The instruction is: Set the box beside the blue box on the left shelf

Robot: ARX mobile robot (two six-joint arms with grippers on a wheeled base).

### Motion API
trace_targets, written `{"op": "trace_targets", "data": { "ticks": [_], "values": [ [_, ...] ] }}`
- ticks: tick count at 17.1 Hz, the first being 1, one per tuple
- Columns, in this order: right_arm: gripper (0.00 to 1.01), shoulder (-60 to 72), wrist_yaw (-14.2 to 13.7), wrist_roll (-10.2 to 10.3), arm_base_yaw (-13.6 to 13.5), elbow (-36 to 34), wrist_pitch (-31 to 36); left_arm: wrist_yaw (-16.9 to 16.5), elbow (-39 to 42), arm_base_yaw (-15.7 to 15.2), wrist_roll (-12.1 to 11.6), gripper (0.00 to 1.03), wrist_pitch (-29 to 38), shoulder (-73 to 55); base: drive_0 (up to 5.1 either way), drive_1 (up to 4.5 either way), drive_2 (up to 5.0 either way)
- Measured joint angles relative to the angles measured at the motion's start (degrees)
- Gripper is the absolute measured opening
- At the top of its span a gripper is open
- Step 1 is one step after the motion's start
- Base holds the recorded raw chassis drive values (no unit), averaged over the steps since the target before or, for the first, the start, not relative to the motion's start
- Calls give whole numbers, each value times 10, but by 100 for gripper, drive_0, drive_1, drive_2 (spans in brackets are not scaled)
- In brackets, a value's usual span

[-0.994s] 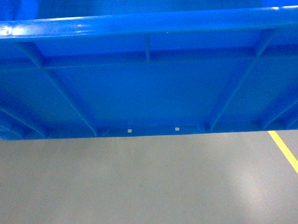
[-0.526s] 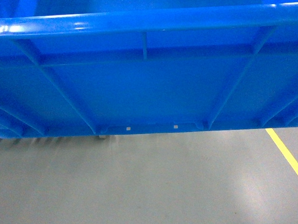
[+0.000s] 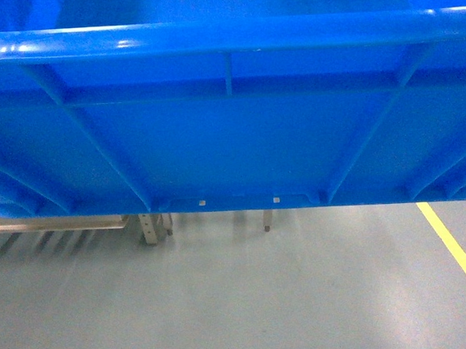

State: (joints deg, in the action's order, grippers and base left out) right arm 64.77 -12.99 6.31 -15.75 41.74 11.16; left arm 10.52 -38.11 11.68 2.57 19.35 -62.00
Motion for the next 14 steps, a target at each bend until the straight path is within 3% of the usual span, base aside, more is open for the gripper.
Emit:
{"op": "trace_targets", "data": {
  "ticks": [13, 14],
  "values": [
    [8, 2, 0, 0, 0, 0, -4, 0, 1, 0, 0, 16, -1, -2, 0, 428, -427],
    [8, 2, 0, 0, 0, 0, 3, -1, 1, 0, 0, 16, 4, -2, -490, 242, 242]
  ]
}}
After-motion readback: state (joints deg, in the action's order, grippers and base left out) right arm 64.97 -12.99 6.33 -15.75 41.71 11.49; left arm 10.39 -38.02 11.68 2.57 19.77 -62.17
